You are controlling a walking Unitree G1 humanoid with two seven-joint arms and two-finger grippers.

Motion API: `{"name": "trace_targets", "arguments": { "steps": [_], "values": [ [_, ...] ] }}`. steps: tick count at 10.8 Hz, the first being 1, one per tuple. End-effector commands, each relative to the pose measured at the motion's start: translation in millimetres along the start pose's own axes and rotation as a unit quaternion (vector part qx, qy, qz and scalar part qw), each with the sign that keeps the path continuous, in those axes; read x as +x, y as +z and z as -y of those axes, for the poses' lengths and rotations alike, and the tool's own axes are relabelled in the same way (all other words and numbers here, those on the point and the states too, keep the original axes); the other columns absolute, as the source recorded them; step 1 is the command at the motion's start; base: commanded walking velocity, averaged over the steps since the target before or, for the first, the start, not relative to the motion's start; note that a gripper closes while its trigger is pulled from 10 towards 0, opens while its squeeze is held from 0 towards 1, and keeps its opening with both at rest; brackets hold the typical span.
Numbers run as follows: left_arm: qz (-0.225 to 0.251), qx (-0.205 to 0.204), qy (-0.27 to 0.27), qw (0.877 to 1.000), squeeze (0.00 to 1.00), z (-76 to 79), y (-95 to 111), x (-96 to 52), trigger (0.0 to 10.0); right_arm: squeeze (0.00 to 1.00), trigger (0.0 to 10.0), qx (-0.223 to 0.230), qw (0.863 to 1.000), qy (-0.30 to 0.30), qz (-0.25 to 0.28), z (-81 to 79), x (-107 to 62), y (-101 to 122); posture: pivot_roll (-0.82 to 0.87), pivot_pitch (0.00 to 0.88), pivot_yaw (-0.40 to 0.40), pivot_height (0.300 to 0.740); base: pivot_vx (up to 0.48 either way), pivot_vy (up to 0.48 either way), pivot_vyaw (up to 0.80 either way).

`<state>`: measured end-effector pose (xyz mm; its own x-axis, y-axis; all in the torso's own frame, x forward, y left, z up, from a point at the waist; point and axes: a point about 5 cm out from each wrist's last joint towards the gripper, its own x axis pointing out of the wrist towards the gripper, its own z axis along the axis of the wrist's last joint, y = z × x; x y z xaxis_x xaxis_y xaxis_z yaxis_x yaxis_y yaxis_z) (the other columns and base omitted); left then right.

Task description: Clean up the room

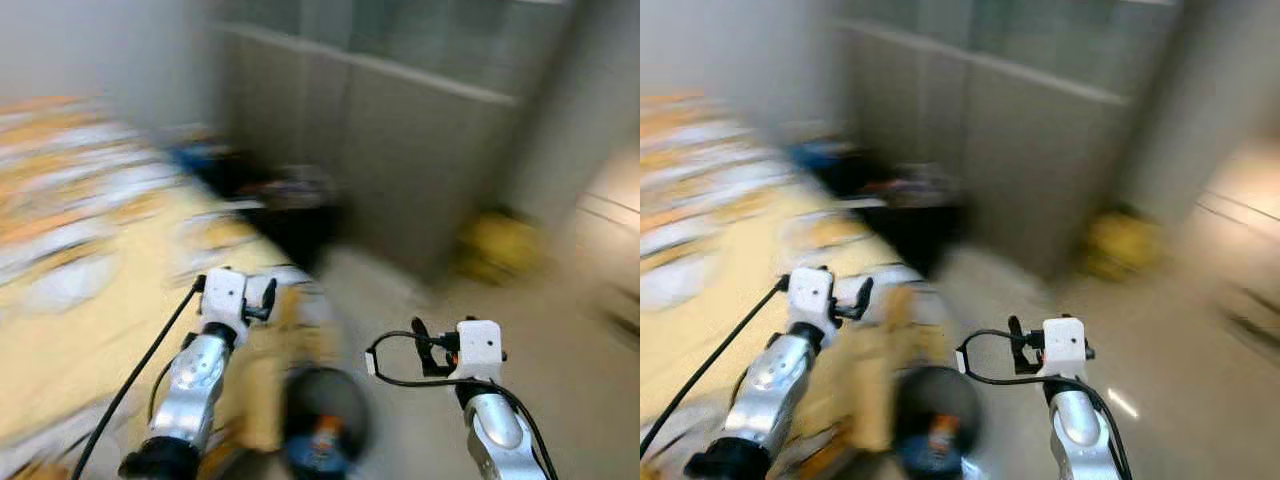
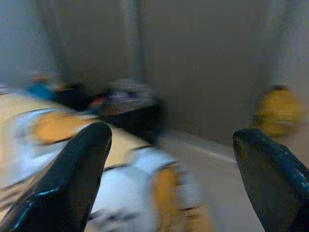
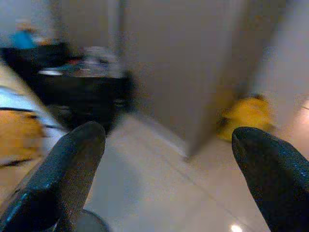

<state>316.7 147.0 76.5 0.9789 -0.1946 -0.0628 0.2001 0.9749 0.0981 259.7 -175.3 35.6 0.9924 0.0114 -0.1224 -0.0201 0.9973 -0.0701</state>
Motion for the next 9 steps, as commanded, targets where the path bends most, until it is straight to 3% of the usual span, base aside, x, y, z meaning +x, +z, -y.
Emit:
{"name": "trace_targets", "arguments": {
  "steps": [1,2,5,6,7,8,9],
  "values": [
    [-0.013,-0.009,-0.010,1.000,0.00,3.3,-4.3,0.0,10.0,0.00,10.0,-0.005,1.000,0.000,0.001,0.2,0.0,-0.6,0.06,0.000,-0.002,0.740,0.000,0.480,0.61],
    [-0.012,-0.003,-0.013,1.000,0.00,4.7,-4.0,0.5,10.0,0.00,10.0,-0.005,1.000,0.000,0.001,0.9,-0.2,-0.4,0.06,0.000,-0.002,0.740,0.000,0.480,0.59],
    [-0.007,0.014,-0.021,1.000,0.00,8.9,-2.3,3.4,10.0,0.00,10.0,-0.003,1.000,-0.030,-0.006,9.4,0.1,-3.0,0.06,0.000,0.001,0.740,0.000,0.000,0.00],
    [-0.005,0.021,-0.002,1.000,0.00,3.2,-0.7,4.7,10.0,0.00,10.0,-0.005,1.000,-0.027,-0.005,8.7,-0.1,-2.8,0.06,0.000,0.003,0.740,0.000,0.000,-0.80],
    [0.012,0.001,0.054,0.998,0.00,-10.5,5.5,5.1,10.0,0.00,10.0,0.000,0.999,-0.033,0.015,10.7,-0.6,2.4,0.06,0.000,0.000,0.740,0.000,0.000,0.00],
    [0.044,-0.016,0.089,0.995,0.00,-21.0,18.7,4.4,10.0,0.00,10.0,0.000,0.996,-0.045,0.079,14.9,-2.1,25.7,0.06,0.000,-0.003,0.740,0.000,0.000,0.00],
    [0.065,-0.027,0.072,0.995,0.00,-14.8,29.5,0.6,10.0,0.00,10.0,0.013,0.992,-0.067,0.109,19.8,-7.5,39.4,0.07,0.000,-0.014,0.740,0.000,0.000,0.00]
  ]
}}
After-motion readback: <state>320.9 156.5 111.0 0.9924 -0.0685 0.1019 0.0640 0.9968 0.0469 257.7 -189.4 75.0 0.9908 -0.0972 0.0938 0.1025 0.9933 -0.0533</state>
